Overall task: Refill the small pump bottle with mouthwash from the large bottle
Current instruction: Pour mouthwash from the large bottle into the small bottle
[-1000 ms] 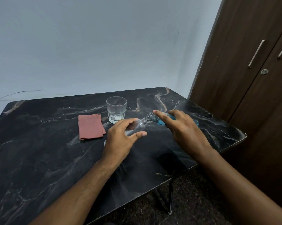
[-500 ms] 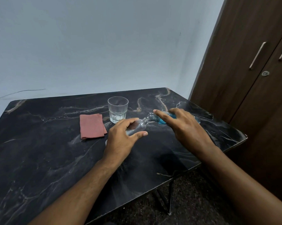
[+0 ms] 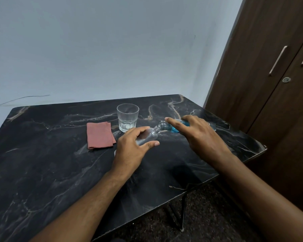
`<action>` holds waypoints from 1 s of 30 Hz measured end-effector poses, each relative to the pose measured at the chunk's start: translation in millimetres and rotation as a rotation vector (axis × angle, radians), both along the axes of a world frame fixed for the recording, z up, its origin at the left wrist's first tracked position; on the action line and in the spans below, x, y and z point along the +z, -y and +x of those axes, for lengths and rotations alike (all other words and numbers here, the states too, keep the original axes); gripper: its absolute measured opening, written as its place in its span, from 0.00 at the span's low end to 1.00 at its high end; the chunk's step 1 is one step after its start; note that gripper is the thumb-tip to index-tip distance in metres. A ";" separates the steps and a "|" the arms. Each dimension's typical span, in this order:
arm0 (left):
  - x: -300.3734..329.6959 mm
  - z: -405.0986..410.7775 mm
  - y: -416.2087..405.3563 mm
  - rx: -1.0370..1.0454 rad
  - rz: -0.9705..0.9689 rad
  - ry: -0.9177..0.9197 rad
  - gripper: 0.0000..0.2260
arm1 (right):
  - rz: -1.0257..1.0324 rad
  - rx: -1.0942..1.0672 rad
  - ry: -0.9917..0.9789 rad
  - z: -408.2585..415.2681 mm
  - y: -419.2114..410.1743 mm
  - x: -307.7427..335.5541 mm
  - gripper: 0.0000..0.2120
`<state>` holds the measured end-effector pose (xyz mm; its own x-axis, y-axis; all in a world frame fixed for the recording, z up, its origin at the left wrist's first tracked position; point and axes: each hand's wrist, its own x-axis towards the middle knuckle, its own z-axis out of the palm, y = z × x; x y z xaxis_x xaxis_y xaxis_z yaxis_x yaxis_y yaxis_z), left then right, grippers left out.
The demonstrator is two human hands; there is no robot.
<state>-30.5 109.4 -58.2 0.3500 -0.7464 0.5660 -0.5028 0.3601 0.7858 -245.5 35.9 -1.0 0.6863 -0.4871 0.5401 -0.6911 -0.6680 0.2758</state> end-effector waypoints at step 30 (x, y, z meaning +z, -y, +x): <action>-0.7 0.8 0.9 0.012 -0.009 -0.018 0.23 | -0.005 0.030 -0.029 0.3 -1.5 8.0 0.41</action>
